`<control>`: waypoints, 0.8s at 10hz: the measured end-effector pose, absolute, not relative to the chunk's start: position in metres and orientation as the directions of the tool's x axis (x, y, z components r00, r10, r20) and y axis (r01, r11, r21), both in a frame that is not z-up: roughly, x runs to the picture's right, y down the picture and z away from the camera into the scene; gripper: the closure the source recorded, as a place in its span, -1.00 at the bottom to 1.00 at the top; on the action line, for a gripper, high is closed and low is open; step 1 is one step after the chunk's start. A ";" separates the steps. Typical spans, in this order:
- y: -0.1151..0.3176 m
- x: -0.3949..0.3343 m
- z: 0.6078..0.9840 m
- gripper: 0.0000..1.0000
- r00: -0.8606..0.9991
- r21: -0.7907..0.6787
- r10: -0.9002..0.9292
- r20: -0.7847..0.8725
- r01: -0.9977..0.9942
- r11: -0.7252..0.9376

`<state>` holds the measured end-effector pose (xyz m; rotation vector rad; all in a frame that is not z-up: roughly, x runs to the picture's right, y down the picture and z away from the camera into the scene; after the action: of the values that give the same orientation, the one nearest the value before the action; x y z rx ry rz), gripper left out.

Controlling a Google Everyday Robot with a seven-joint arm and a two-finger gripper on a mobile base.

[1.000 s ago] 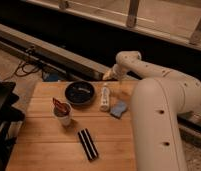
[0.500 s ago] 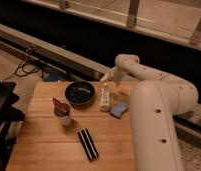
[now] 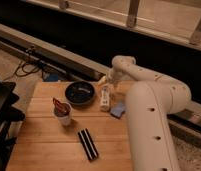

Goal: Stand the bottle upright

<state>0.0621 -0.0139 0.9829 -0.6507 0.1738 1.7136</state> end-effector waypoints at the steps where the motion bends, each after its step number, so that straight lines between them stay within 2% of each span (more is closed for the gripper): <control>1: -0.012 0.061 0.987 -0.44 -0.100 -0.230 0.853 -0.512 -0.941 -0.248; 6: -0.008 0.060 1.007 -0.44 -0.076 -0.224 0.847 -0.527 -0.948 -0.225; 7: -0.009 0.064 1.010 -0.39 -0.080 -0.218 0.847 -0.526 -0.950 -0.225; 8: -0.007 0.064 1.011 -0.20 -0.077 -0.216 0.845 -0.529 -0.951 -0.222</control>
<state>0.0643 -0.0073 1.0107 -0.6556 0.2137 1.6759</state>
